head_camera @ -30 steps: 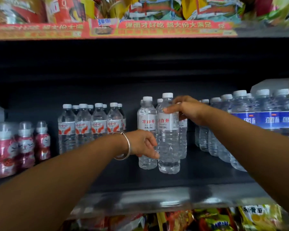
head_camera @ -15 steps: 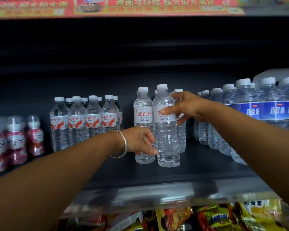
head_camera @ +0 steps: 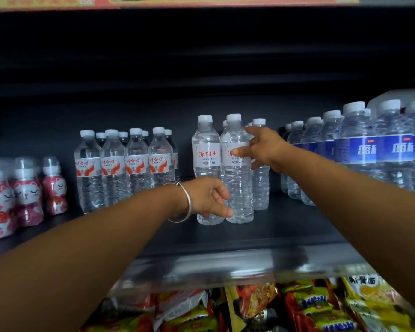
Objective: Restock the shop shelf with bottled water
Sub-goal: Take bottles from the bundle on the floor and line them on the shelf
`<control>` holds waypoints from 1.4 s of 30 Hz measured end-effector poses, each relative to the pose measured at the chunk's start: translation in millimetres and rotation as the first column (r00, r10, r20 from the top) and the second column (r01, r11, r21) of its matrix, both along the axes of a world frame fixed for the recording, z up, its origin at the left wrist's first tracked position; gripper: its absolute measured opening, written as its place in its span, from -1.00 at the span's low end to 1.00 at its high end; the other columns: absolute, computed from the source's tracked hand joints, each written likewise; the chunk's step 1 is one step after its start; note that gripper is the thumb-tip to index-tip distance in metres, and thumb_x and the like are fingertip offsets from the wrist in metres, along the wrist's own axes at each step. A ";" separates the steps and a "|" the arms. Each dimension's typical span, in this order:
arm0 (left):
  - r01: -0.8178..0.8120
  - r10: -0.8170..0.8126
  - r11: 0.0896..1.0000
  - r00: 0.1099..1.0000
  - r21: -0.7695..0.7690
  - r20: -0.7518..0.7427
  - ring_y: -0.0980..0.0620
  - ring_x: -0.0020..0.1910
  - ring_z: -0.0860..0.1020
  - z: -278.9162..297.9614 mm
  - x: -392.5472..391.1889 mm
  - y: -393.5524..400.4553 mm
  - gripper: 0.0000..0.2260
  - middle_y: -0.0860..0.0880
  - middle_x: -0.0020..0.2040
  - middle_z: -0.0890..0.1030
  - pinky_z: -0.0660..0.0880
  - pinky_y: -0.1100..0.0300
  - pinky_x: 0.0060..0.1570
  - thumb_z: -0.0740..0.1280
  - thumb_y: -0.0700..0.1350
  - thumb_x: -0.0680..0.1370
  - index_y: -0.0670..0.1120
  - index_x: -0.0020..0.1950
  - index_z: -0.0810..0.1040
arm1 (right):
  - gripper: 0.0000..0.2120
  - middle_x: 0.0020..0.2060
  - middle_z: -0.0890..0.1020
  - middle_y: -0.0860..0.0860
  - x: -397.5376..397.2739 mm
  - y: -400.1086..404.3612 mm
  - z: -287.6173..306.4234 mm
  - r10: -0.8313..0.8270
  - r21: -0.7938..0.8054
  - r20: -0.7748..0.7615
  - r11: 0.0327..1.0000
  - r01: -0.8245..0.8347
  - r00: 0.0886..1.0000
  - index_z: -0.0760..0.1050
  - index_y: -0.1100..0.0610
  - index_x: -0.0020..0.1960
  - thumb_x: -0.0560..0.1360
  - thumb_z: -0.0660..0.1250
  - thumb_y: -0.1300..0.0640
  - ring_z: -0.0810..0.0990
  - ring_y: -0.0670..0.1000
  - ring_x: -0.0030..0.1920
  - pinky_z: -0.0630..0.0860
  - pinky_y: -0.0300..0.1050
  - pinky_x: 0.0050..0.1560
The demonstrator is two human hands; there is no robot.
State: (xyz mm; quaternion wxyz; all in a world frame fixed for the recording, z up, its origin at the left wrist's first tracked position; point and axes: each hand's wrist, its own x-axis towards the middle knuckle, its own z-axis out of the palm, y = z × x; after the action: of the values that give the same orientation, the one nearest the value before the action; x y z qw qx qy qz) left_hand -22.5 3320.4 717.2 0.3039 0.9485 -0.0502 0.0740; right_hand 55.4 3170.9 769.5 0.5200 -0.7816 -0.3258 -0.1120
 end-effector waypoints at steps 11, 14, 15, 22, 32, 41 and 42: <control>-0.104 0.098 0.992 0.992 0.077 0.083 0.01 -0.06 0.53 -3.8 -14.3 -26.1 -0.63 -0.06 0.00 0.55 0.49 0.18 -0.02 0.46 -0.07 0.41 -0.11 0.15 0.45 | -0.23 0.32 0.43 0.12 -12.0 -11.5 -13.5 -0.095 -0.183 0.122 0.976 0.116 0.988 0.01 0.12 0.52 0.48 0.39 0.04 0.47 0.12 0.26 0.45 -0.09 0.18; -0.141 0.129 0.983 0.987 0.119 0.100 -0.01 0.01 0.52 -4.6 -25.1 -42.1 -0.58 -0.04 0.02 0.52 0.48 0.10 0.16 0.46 -0.06 0.42 -0.12 0.20 0.44 | -0.48 0.30 0.46 0.13 -35.0 -35.0 -21.3 -0.154 -0.391 0.322 0.877 0.279 0.934 0.29 0.17 0.40 0.50 0.36 0.13 0.45 0.10 0.27 0.37 -0.21 0.10; -0.148 0.134 0.978 0.986 0.144 0.102 -0.02 0.03 0.51 -5.2 -29.8 -49.2 -0.57 -0.05 0.04 0.50 0.47 0.09 0.19 0.46 -0.06 0.42 -0.13 0.22 0.43 | -0.53 0.30 0.46 0.14 -44.2 -44.8 -26.3 -0.156 -0.455 0.382 0.826 0.332 0.911 0.34 0.17 0.38 0.51 0.34 0.14 0.45 0.12 0.27 0.38 -0.17 0.15; -0.151 0.110 0.950 0.981 0.273 0.161 -0.07 0.20 0.47 -27.3 -66.4 -126.8 -0.50 -0.13 0.22 0.48 0.42 0.13 0.22 0.47 -0.11 0.41 -0.16 0.28 0.40 | -0.59 0.20 0.52 0.17 -97.8 -128.0 -83.8 -0.141 -0.624 0.517 0.612 0.485 0.844 0.40 0.17 0.30 0.47 0.32 0.15 0.49 0.20 0.21 0.49 0.01 0.15; 0.052 -0.032 0.943 0.997 0.330 -0.064 -0.06 0.14 0.51 -173.4 -76.9 -225.4 -0.50 -0.12 0.18 0.52 0.45 0.30 -0.04 0.49 -0.18 0.39 -0.16 0.28 0.41 | -0.63 0.13 0.55 0.17 -124.6 -229.4 -241.7 -0.142 -0.788 0.346 0.492 0.370 0.927 0.41 0.15 0.27 0.47 0.31 0.21 0.52 0.21 0.16 0.48 -0.03 0.03; 0.229 -0.106 0.951 0.870 0.206 -0.481 -0.17 0.20 0.49 -419.3 -48.5 -249.4 -0.54 -0.15 0.30 0.45 0.46 -0.03 0.17 0.43 -0.18 0.45 -0.09 0.30 0.37 | -0.63 0.21 0.50 0.17 -105.5 -262.7 -480.4 -0.165 -0.912 -0.048 0.410 0.024 0.985 0.39 0.18 0.30 0.50 0.28 0.19 0.49 0.20 0.22 0.47 0.00 0.08; 0.251 -0.118 0.948 0.849 0.196 -0.514 -0.16 0.25 0.46 -451.1 -46.7 -251.0 -0.53 -0.13 0.33 0.42 0.43 -0.01 0.22 0.42 -0.18 0.46 -0.10 0.33 0.35 | -0.65 0.21 0.49 0.18 -104.7 -264.1 -512.7 -0.173 -0.919 -0.091 0.394 -0.016 0.981 0.38 0.19 0.29 0.51 0.26 0.20 0.48 0.21 0.23 0.46 0.01 0.08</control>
State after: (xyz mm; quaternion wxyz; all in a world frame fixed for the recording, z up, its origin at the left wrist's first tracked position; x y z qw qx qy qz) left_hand -69.1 3069.5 266.2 0.1872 0.9572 -0.0713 -0.2090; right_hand -49.4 2906.8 256.8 0.0258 -0.9593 -0.2502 0.1283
